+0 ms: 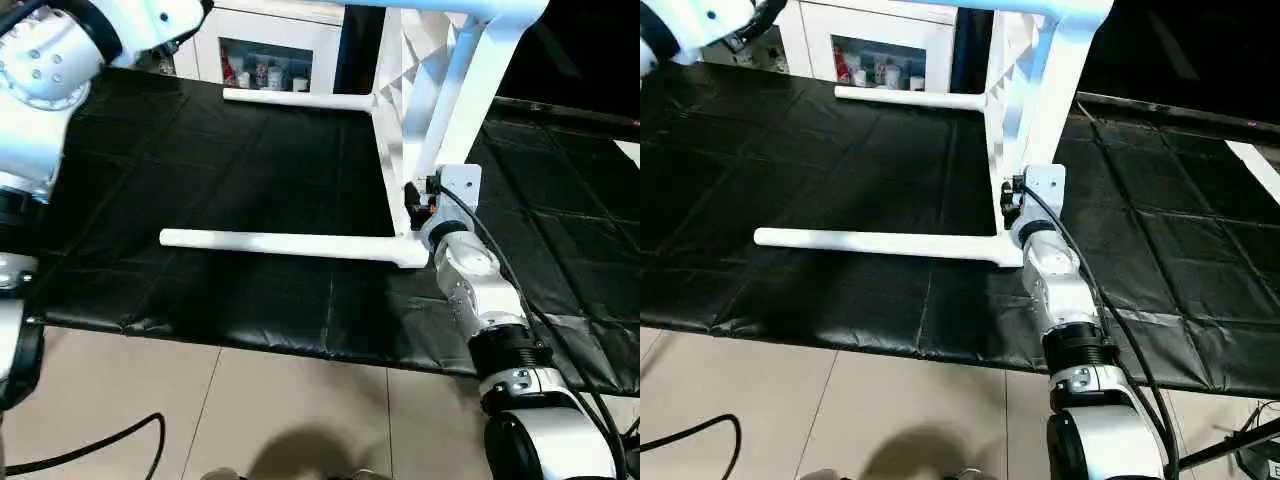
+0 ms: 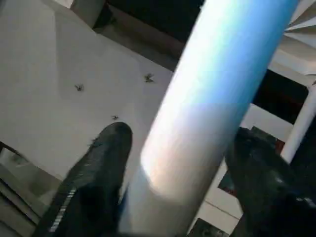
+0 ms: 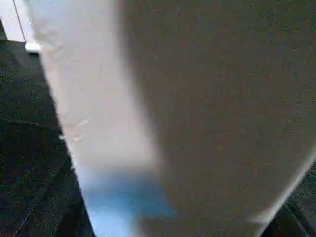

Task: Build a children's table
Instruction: Flip table

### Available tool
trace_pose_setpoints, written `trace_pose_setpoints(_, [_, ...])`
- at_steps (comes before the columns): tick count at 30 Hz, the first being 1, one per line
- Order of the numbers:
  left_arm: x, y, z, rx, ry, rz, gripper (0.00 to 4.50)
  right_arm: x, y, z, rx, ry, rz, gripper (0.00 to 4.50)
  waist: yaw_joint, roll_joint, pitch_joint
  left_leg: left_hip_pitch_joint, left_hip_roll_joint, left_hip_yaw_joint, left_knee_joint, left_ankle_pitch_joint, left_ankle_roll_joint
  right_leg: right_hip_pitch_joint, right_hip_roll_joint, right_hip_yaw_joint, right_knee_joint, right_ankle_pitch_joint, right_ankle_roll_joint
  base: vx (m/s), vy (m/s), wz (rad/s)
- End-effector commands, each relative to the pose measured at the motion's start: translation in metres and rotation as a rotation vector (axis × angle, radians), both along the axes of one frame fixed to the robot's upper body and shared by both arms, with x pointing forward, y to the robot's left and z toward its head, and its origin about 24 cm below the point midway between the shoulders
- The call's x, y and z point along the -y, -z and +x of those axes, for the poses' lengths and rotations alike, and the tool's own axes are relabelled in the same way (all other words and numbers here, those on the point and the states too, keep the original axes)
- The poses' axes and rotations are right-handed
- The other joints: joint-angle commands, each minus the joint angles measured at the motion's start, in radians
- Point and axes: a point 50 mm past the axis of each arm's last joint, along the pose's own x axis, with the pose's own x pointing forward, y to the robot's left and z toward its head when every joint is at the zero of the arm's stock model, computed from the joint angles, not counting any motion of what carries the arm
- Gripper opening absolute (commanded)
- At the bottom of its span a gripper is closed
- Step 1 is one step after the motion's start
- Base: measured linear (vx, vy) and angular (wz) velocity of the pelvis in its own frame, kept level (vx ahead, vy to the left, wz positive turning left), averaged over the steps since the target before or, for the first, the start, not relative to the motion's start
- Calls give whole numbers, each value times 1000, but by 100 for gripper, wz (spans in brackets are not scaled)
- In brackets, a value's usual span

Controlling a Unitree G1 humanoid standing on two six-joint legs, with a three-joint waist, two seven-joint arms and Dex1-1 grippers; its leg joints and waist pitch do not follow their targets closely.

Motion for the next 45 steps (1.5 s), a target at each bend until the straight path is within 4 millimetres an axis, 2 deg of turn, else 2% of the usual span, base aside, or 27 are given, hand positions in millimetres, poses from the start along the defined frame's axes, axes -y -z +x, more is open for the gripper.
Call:
trace_pose_setpoints(1, [4, -3, 2, 4, 10, 2, 301, 2, -22, 5, 102, -16, -49, 189, 8, 28, -77, 9, 49, -19, -71, -64, -53, 75, -119, 73, -61, -57, -136, 0, 0, 0])
trace_pose_setpoints(4, [5, -1, 2, 0, 43, -63, 283, 6, -31, 6, 144, -13, -88, 189, 12, 26, -78, 8, 47, -17, -68, -52, -50, 77, -120, 74, -59, -39, -141, 0, 0, 0])
trace_pose_setpoints(8, [4, 2, 0, -15, 80, -172, 254, 20, -60, 10, 245, -2, -150, 189, 20, 25, -80, 4, 46, -15, -66, -26, -37, 81, -120, 74, -54, -13, -143, 0, 0, 0])
trace_pose_setpoints(9, [2, 6, 0, -29, 92, -233, 249, 28, -78, 12, 296, -2, -164, 189, 24, 23, -81, 2, 44, -13, -63, -2, -27, 82, -117, 74, -50, 23, -148, 0, 0, 0])
trace_pose_setpoints(10, [2, 6, -1, -31, 93, -239, 249, 29, -79, 12, 300, -2, -166, 189, 25, 21, -82, 1, 43, -12, -62, 4, -22, 84, -116, 73, -47, 34, -151, 0, 0, 0])
trace_pose_setpoints(11, [-3, 9, -2, -40, 92, -298, 247, 39, -99, 14, 348, 2, -161, 189, 25, 22, -85, -4, 38, -11, -58, 25, -10, 88, -114, 73, -43, 66, -156, 0, 0, 0])
trace_pose_setpoints(12, [-4, 10, -2, -40, 92, -303, 247, 40, -101, 14, 351, 3, -160, 189, 26, 22, -85, -5, 36, -10, -56, 34, -4, 89, -113, 74, -41, 82, -159, 0, 0, 0])
trace_pose_setpoints(13, [-8, 13, -3, -49, 90, -354, 242, 47, -116, 15, 387, 5, -170, 189, 28, 22, -86, -9, 30, -8, -53, 52, 10, 88, -108, 74, -39, 110, -158, 0, 0, 0])
trace_pose_setpoints(14, [-8, 13, -3, -49, 90, -354, 242, 47, -116, 15, 387, 5, -170, 189, 31, 23, -88, -14, 25, -6, -49, 68, 23, 89, -105, 75, -36, 147, -155, 0, 0, 0])
trace_pose_setpoints(15, [-17, 21, -4, -71, 78, -425, 241, 58, -142, 16, 434, -11, -188, 189, 30, 25, -87, -15, 25, -6, -48, 74, 31, 85, -101, 72, -35, 165, -152, 0, 0, 0])
trace_pose_setpoints(16, [-18, 22, -4, -75, 75, -435, 240, 59, -146, 16, 441, -16, -190, 189, 30, 25, -86, -18, 26, -7, -48, 69, 33, 85, -102, 69, -35, 157, -153, 0, 0, 0])
trace_pose_setpoints(18, [-27, 37, -6, -116, 62, -507, 237, 68, -172, 15, 484, -64, -215, 189, 30, 24, -83, -17, 29, -4, -48, 51, 42, 81, -98, 67, -42, 110, -147, 0, 0, 0])
trace_pose_setpoints(20, [-37, 58, -10, -176, 40, -591, 228, 80, -207, 11, 523, -134, -190, 189, 28, 20, -83, -16, 33, -5, -48, 39, 42, 83, -100, 66, -39, 92, -160, 0, 0, 0])
trace_pose_setpoints(22, [-42, 74, -14, -230, 31, -655, 225, 89, -233, 5, 547, -193, -148, 189, 33, 25, -82, -16, 33, -5, -46, 29, 54, 78, -100, 66, -43, 67, -165, 0, 0, 0])
trace_pose_setpoints(23, [-42, 76, -14, -234, 30, -659, 221, 89, -235, 5, 549, -197, -145, 189, 32, 26, -81, -14, 34, -4, -45, 25, 58, 75, -97, 66, -43, 65, -168, 0, 0, 0])
trace_pose_setpoints(24, [-42, 91, -17, -288, 20, -692, 211, 94, -254, -1, 564, -255, -104, 189, 34, 15, -78, -15, 37, -5, -47, 18, 64, 76, -101, 64, -46, 25, -166, 0, 0, 0])
trace_pose_setpoints(26, [-40, 97, -18, -310, 19, -699, 206, 94, -261, -4, 568, -289, -79, 189, 38, 17, -75, -13, 37, -4, -45, 6, 66, 69, -100, 65, -53, -16, -157, 0, 0, 0])
trace_pose_setpoints(28, [-37, 103, -17, -334, 22, -705, 203, 91, -264, -6, 555, -344, -52, 189, 40, 12, -73, -11, 39, -4, -46, -5, 59, 69, -100, 65, -56, -58, -145, 0, 0, 0])
trace_pose_setpoints(33, [-34, 102, -14, -344, 21, -709, 193, 81, -255, -6, 506, -434, -74, 189, 43, 11, -72, -9, 42, -7, -47, -35, 29, 65, -103, 64, -63, -143, -119, 0, 0, 0])
trace_pose_setpoints(34, [-33, 102, -14, -346, 20, -709, 192, 78, -251, -5, 487, -462, -85, 189, 43, 15, -71, -10, 41, -8, -47, -44, 22, 64, -105, 65, -66, -165, -113, 0, 0, 0])
trace_pose_setpoints(35, [-33, 102, -13, -347, 19, -709, 192, 77, -249, -5, 482, -472, -87, 229, 42, 13, -71, -10, 40, -7, -47, -50, 20, 64, -104, 65, -68, -177, -108, 0, 0, 0])
trace_pose_setpoints(37, [-32, 102, -12, -356, 13, -709, 191, 69, -241, -6, 451, -540, -90, 269, 45, 16, -69, -8, 40, -7, -47, -65, 16, 62, -105, 65, -73, -209, -95, 0, 0, 0])
trace_pose_setpoints(38, [-31, 104, -11, -367, 6, -712, 191, 65, -237, -7, 443, -577, -94, 269, 43, 14, -70, -11, 39, -8, -46, -79, 20, 65, -105, 66, -75, -230, -84, 0, 0, 0])
trace_pose_setpoints(39, [-30, 105, -11, -373, 4, -714, 191, 65, -237, -7, 443, -578, -95, 280, 45, 15, -68, -9, 40, -8, -47, -81, 22, 60, -103, 65, -78, -244, -79, 0, 0, 0])
trace_pose_setpoints(42, [-30, 109, -11, -386, -8, -721, 191, 64, -236, -7, 448, -574, -95, 335, 45, 17, -70, -8, 40, -8, -47, -86, 13, 58, -103, 62, -80, -256, -87, 0, 0, 0])
trace_pose_setpoints(44, [-30, 115, -9, -401, -24, -735, 190, 63, -236, -8, 450, -573, -103, 337, 45, 17, -67, -4, 37, -5, -46, -109, 15, 52, -101, 62, -90, -310, -73, 0, 0, 0])
trace_pose_setpoints(45, [-30, 116, -9, -402, -25, -736, 190, 63, -236, -8, 450, -573, -104, 365, 46, 17, -68, -5, 38, -7, -48, -108, 14, 54, -103, 60, -90, -324, -68, 0, 0, 0])
